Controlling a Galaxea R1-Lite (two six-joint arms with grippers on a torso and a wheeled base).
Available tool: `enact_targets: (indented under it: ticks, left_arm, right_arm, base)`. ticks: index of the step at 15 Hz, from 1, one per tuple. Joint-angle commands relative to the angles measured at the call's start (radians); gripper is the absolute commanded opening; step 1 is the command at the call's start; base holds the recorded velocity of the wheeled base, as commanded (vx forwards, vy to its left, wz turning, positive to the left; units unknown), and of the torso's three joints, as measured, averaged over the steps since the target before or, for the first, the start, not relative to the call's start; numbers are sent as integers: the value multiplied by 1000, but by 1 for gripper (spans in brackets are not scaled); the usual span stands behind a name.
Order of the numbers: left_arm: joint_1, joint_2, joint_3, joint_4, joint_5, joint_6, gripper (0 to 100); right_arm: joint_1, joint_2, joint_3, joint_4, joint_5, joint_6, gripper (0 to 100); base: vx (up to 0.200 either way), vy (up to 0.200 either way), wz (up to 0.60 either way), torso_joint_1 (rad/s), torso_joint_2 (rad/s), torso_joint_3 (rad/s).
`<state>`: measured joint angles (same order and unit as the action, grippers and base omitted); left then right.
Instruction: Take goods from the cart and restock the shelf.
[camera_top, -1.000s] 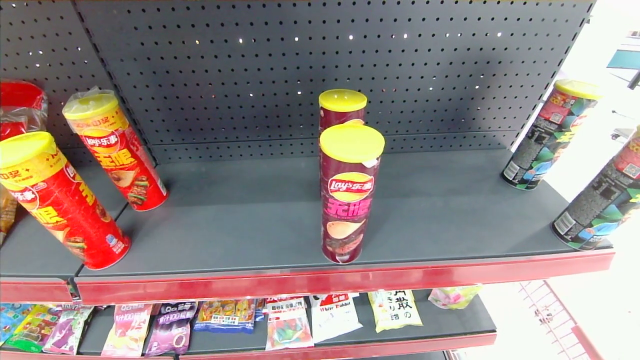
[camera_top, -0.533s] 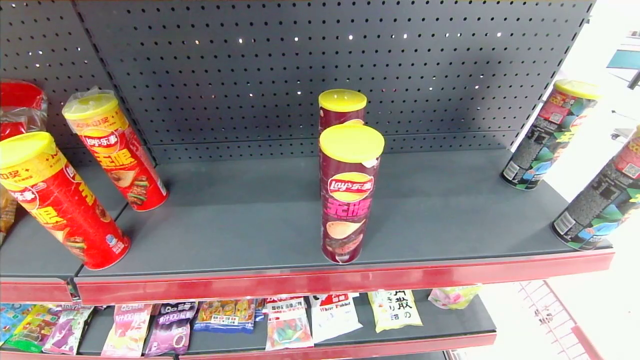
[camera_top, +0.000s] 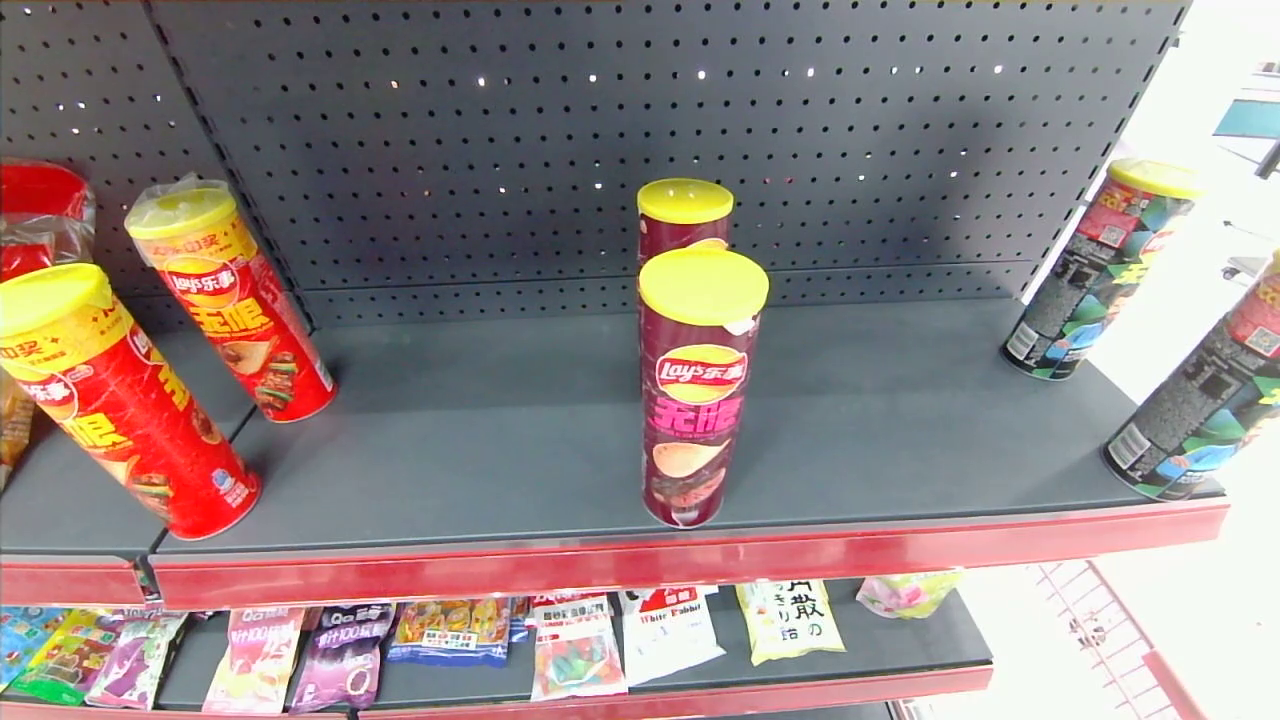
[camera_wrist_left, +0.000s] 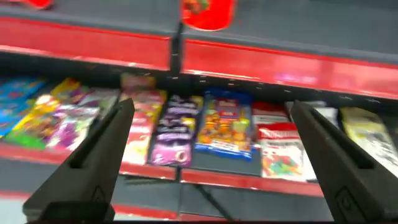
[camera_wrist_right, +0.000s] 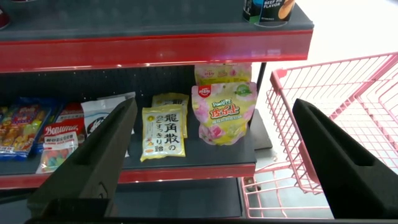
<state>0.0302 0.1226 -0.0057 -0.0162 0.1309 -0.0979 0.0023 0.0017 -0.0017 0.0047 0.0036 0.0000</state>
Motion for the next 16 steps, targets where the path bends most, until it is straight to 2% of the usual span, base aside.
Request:
enact_targets:
  ticks: [1, 2, 4, 6, 8, 9, 10, 11, 16]
  left_arm:
    - [-33, -113, 6, 18, -137, 99, 100]
    - [-27, -123, 4, 22, -206, 118, 100]
    - [-29, -121, 4, 24, -192, 110, 100]
    - [-27, -121, 6, 19, -60, 92, 100]
    - [-27, -121, 6, 19, -85, 95, 100]
    - [-27, -123, 6, 19, -154, 106, 100]
    - [-27, -123, 4, 21, -172, 106, 100]
    - [-27, -121, 6, 21, -166, 95, 100]
    - [-27, -123, 6, 21, -165, 96, 100]
  right_arm:
    - [1, 0, 0, 0, 3, 0, 100]
    - [1, 0, 0, 0, 3, 0, 100]
    - [1, 0, 0, 0, 3, 0, 100]
    - [1, 0, 0, 0, 3, 0, 100]
    - [1, 0, 0, 0, 3, 0, 100]
    - [1, 0, 0, 0, 3, -2, 100]
    - [1, 0, 0, 0, 3, -3, 100]
    - [1, 0, 0, 0, 3, -5, 100]
    - [1, 0, 0, 0, 3, -2, 100]
  base:
    - [0, 0, 0, 0, 0, 0]
    - [0, 0, 0, 0, 0, 0]
    - [0, 0, 0, 0, 0, 0]
    - [0, 0, 0, 0, 0, 0]
    - [0, 0, 0, 0, 0, 0]
    - [0, 0, 0, 0, 0, 0]
    - [0, 0, 0, 0, 0, 0]
    - [0, 0, 0, 0, 0, 0]
    - [0, 0, 0, 0, 0, 0]
